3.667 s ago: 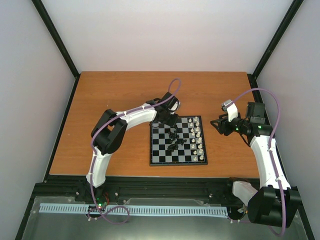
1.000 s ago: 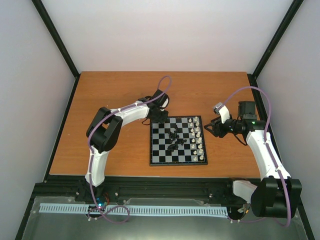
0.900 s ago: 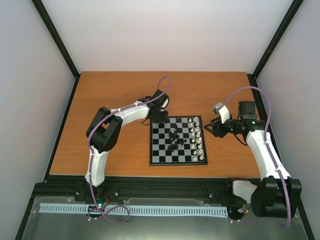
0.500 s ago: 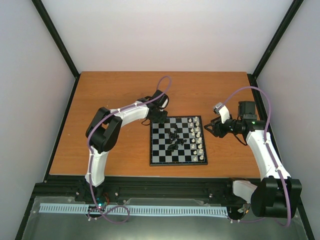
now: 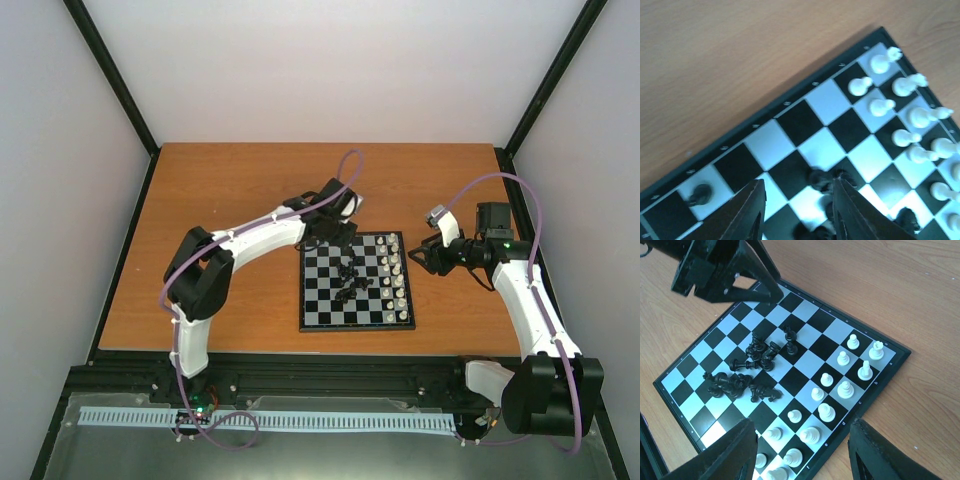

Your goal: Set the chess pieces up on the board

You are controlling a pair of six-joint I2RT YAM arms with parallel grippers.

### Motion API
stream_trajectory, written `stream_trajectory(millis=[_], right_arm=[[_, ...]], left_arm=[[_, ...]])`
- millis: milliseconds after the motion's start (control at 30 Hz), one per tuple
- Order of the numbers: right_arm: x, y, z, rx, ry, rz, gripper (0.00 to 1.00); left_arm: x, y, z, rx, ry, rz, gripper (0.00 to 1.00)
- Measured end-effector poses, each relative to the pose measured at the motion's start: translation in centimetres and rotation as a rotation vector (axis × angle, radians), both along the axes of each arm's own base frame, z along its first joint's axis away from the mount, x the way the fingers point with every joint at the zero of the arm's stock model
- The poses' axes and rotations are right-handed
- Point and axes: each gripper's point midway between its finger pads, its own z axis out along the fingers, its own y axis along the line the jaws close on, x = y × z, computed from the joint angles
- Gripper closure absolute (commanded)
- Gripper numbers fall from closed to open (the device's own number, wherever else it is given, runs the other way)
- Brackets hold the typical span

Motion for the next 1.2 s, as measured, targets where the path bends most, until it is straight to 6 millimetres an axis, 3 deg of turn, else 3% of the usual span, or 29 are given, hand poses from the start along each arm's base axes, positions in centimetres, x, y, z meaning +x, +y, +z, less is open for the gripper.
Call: stream_trajectory(millis=[167, 333, 500, 1200], right_arm=[[0.0, 0.0, 0.0, -0.001, 0.0, 0.002, 0.5], [-0.1, 0.0, 0.0, -0.001, 0.0, 0.003, 0.5], [-0.1, 0.0, 0.0, -0.002, 0.001, 0.004, 0.5], [-0.1, 0.0, -0.1, -0.004, 0.0, 0.007, 0.5]], left_arm=[[-1.7, -2.1, -1.2, 0.013, 0.037, -0.076, 0.65], [-2.5, -2.1, -3.4, 0.043, 0.098, -0.096, 0.65], [-2.7, -2.3, -4.5, 0.048, 0.126, -0.104, 0.67], [-1.3, -3.1, -5.0, 0.071, 0.106, -0.088, 0.8]])
